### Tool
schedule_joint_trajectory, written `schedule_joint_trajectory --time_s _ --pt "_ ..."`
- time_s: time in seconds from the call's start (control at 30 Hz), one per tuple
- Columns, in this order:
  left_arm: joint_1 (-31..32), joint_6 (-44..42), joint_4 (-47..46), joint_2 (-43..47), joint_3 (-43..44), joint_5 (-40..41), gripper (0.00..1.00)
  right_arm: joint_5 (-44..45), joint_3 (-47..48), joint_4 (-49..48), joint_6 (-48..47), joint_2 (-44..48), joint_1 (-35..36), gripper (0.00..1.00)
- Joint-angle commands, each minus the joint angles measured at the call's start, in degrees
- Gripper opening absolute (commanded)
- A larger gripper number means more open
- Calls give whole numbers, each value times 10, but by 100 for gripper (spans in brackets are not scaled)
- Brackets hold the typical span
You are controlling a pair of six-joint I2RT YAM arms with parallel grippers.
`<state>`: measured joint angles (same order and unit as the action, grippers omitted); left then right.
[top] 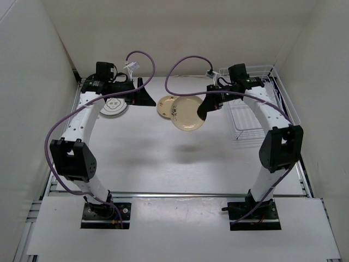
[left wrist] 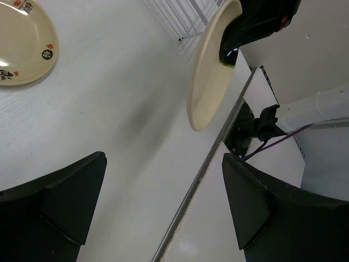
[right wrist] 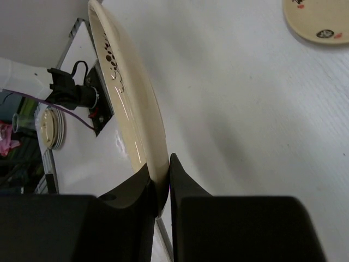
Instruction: Unload the plates from the dish rack
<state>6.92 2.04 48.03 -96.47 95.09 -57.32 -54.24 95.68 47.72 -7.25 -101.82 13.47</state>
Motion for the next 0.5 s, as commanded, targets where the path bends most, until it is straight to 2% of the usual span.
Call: schedule_joint_trajectory --time_s 0.0,0.2,0.47 --pt "0 -2 -1 5 -5 -21 99 -82 57 -9 -12 -30 7 0" --pt "0 -7 -1 5 -16 -21 99 -187 96 -29 17 -89 18 0" --pt "0 -7 -1 0 -27 -21 99 -206 120 -86 105 -146 50 0"
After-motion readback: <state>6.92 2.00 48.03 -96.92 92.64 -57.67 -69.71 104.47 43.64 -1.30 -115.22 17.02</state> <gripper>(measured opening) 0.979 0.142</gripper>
